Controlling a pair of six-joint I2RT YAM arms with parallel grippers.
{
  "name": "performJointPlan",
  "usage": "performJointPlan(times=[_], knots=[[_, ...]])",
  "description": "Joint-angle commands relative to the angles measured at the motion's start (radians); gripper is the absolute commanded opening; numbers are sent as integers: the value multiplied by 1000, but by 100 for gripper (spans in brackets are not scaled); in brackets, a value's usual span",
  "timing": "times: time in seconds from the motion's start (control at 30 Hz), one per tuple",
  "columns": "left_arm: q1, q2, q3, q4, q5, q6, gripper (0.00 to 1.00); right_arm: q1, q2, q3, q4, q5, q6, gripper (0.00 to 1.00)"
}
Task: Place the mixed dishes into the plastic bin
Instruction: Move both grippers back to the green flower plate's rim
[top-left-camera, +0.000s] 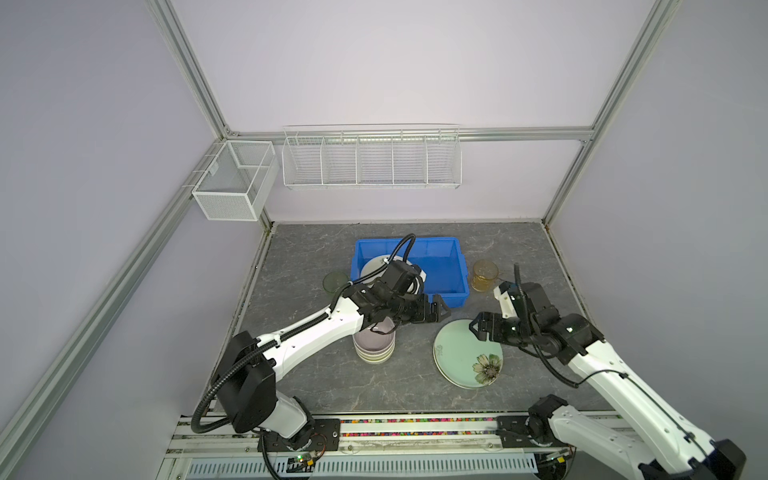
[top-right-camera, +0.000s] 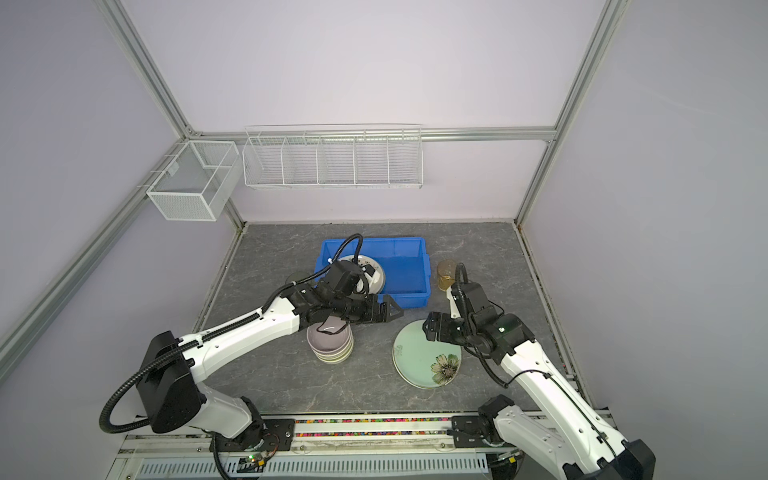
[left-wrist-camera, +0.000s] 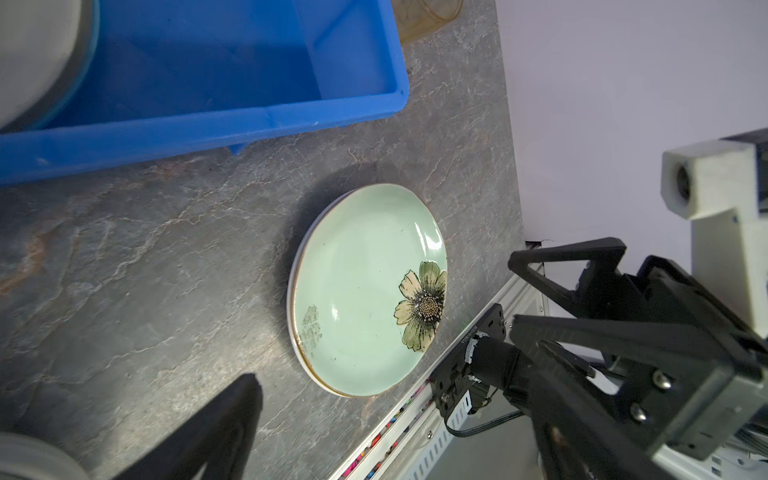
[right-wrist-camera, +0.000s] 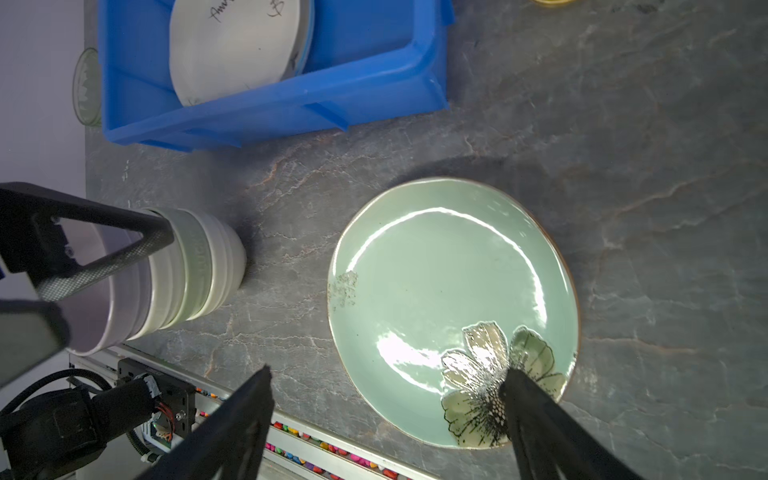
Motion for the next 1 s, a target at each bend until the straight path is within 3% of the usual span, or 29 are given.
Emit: performJointPlan(times=[0.0, 0.2, 0.4, 0.97], knots=[[-34, 42, 15, 23, -39, -29, 100, -26, -29, -76, -25, 7, 57, 89], [-56, 122, 17, -2, -30, -40, 100, -145, -118, -196, 12, -63, 64, 89], [-73, 179, 19, 12, -48, -45, 100, -226, -97, -260, 62, -121, 26, 89], [-94, 262, 30, 61, -50, -29, 100, -265, -19, -339, 179, -161, -5, 89]])
